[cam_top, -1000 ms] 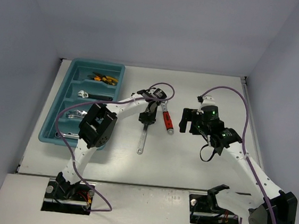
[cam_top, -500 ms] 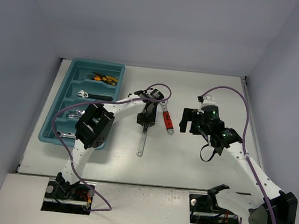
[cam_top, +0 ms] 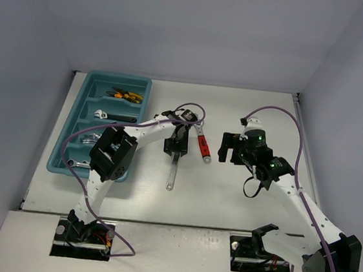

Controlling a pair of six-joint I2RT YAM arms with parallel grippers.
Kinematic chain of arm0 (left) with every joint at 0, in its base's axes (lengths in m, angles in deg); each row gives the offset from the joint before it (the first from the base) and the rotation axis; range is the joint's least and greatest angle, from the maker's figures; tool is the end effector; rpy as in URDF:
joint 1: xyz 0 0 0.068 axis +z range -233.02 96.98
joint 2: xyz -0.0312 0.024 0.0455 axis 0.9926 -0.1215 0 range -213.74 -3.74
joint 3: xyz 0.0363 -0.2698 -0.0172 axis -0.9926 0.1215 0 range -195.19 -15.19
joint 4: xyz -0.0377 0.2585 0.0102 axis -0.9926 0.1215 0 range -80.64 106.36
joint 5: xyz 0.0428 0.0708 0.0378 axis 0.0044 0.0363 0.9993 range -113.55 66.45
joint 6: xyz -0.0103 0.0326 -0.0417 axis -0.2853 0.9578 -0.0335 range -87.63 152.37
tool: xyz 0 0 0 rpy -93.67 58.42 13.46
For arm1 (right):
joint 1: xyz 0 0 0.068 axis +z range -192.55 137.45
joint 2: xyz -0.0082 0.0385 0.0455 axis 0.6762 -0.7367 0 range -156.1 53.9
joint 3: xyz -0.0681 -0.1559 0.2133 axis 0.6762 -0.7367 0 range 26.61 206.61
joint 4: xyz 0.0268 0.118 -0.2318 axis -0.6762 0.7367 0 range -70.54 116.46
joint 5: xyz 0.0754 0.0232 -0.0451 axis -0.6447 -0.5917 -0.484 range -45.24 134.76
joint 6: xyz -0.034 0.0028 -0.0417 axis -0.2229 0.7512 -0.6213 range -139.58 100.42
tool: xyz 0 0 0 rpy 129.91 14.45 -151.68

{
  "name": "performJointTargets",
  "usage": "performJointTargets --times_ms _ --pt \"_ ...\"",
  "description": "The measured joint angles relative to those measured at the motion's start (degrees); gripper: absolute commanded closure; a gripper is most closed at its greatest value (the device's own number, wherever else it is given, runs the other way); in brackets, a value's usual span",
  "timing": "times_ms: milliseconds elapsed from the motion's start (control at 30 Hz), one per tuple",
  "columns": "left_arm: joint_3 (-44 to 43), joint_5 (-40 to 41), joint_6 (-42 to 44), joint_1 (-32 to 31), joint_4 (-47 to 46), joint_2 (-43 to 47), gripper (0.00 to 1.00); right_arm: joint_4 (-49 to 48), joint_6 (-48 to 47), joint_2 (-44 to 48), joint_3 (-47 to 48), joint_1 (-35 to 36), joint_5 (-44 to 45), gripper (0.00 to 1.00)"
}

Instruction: Sort the tools into containers

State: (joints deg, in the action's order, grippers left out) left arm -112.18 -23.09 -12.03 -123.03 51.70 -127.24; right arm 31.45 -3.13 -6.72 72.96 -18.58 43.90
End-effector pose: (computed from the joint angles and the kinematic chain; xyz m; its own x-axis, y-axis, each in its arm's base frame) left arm 0.3458 -0.2899 0.1757 -0.9586 -0.1087 -0.2630 -0.0420 0.9681 -0.2470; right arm 0.2199 0.0984 0.2928 -0.5063 0.0848 -0.8582 -0.2869 0.9219 0.2604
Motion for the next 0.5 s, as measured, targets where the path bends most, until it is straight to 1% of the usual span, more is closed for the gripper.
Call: performJointTargets --times_ms 67,167,367,500 --pt "-0.18 0.03 0.02 0.0 0.45 -0.14 0.63 0.0 -0.02 0.0 0.0 0.0 0.0 0.13" --pt "-1.03 0.12 0.07 0.0 1.3 -0.69 0.69 0.0 -0.02 0.0 0.0 0.0 0.0 0.13" --pt "-3.4 -0.23 0.76 0.0 3.29 -2.23 1.0 0.01 0.0 0.0 -0.06 0.0 0.0 0.13" --pt "-3.94 -0.43 1.04 0.0 3.72 -2.53 1.0 0.02 0.02 0.0 -0.41 0.0 0.0 0.13"
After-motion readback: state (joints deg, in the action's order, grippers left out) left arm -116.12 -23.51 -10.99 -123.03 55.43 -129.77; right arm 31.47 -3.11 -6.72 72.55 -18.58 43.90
